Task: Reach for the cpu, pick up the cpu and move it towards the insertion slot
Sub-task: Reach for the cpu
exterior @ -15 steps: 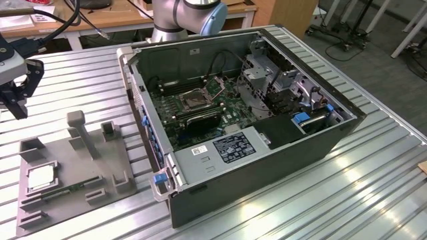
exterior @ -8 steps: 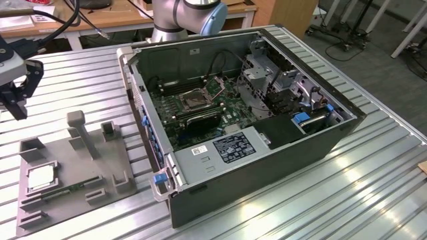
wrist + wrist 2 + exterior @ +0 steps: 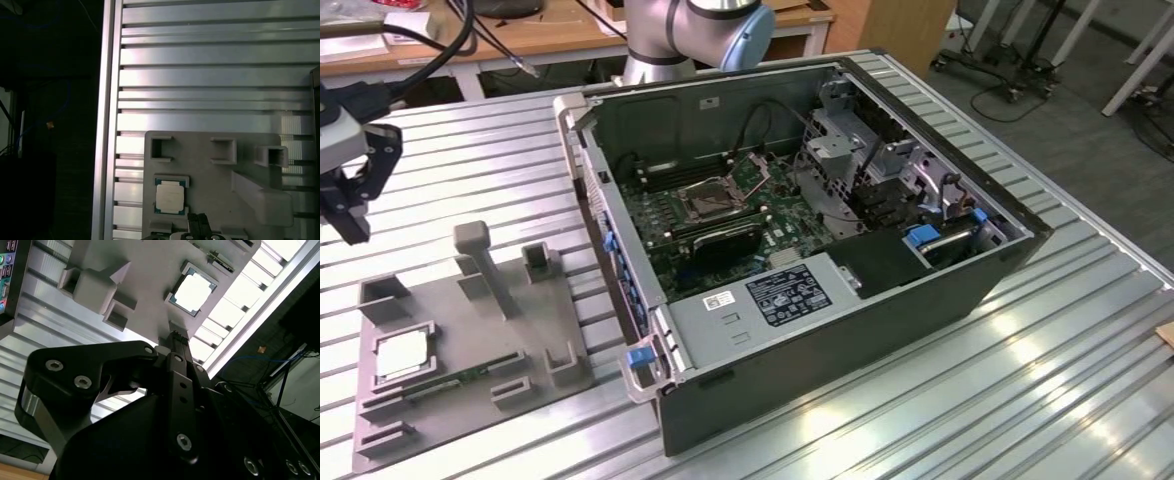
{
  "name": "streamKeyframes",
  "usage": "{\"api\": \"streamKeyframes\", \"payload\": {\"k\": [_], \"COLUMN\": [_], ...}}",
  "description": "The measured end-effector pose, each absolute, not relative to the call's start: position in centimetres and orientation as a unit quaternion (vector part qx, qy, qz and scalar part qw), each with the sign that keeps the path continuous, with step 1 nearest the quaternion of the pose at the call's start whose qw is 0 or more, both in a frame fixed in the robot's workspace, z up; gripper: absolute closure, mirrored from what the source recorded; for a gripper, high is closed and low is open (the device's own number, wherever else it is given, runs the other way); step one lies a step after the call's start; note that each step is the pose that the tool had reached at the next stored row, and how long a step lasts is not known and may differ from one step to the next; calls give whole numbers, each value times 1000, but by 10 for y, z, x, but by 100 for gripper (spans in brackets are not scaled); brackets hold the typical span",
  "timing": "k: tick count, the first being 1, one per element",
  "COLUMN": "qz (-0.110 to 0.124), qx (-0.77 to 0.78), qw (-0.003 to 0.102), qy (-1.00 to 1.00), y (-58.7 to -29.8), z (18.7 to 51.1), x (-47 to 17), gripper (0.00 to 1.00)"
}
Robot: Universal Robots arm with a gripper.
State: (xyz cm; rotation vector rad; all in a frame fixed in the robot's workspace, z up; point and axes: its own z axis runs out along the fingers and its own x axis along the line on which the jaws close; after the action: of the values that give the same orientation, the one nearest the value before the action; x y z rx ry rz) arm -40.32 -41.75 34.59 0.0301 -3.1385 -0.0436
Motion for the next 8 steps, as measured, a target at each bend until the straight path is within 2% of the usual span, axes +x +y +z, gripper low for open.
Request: {"api": "streamKeyframes", "payload": {"k": [8], "qz": [-14], "qx": [10], "qw": [1], "qy": [-1000], "y": [-418], "z": [346], "x": [-404], "gripper": [90]}}
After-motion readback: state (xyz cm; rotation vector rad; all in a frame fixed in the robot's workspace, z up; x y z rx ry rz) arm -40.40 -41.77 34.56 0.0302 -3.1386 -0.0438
